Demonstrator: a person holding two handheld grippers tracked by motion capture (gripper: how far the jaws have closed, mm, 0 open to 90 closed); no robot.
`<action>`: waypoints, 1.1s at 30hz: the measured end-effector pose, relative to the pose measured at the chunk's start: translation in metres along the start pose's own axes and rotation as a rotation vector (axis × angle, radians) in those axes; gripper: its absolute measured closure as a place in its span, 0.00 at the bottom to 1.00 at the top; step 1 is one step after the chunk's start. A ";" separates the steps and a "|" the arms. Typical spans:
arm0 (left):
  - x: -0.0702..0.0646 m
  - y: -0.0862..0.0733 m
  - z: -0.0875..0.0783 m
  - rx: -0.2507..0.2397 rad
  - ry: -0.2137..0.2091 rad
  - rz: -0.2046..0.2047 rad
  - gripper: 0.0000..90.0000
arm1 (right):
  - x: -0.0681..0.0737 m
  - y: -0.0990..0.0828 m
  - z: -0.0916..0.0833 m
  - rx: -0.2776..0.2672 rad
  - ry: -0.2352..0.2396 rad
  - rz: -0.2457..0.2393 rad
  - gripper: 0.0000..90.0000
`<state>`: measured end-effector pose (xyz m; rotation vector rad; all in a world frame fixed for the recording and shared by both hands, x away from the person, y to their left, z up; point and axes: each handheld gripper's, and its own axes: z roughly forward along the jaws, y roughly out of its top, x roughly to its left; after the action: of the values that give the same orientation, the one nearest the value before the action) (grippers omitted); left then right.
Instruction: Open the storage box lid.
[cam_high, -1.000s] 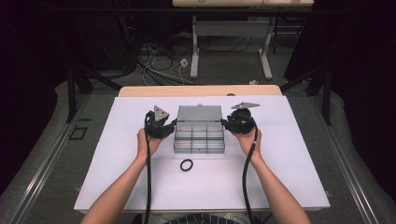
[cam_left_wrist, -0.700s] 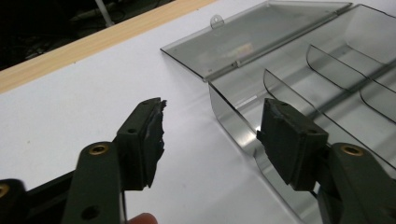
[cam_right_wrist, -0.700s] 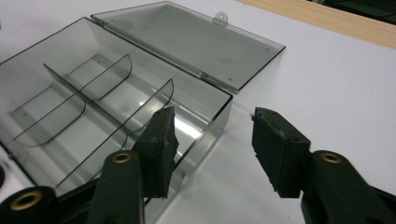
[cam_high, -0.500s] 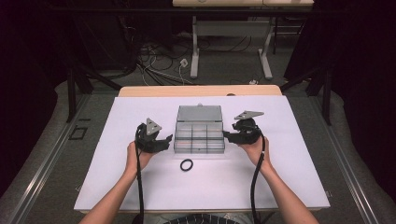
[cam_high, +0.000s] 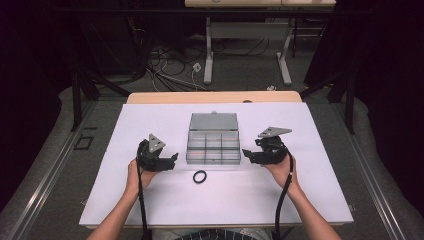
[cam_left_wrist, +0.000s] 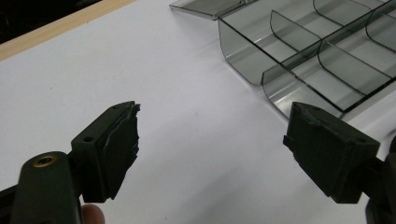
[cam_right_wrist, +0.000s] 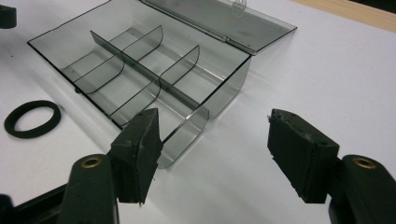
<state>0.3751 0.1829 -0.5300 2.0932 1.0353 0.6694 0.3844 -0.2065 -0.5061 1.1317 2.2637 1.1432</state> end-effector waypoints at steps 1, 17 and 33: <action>0.000 -0.001 -0.001 0.005 0.003 0.001 0.18 | 0.000 -0.002 -0.002 -0.003 0.001 -0.005 0.37; -0.001 -0.022 -0.029 0.052 -0.011 0.024 0.08 | 0.013 -0.025 -0.014 0.053 0.061 -0.019 0.26; -0.003 -0.044 -0.044 0.060 -0.016 -0.001 0.03 | 0.034 -0.032 -0.013 0.115 0.141 -0.060 0.17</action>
<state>0.3224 0.2150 -0.5371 2.1456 1.0595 0.6279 0.3396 -0.1972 -0.5225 1.0469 2.4816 1.1137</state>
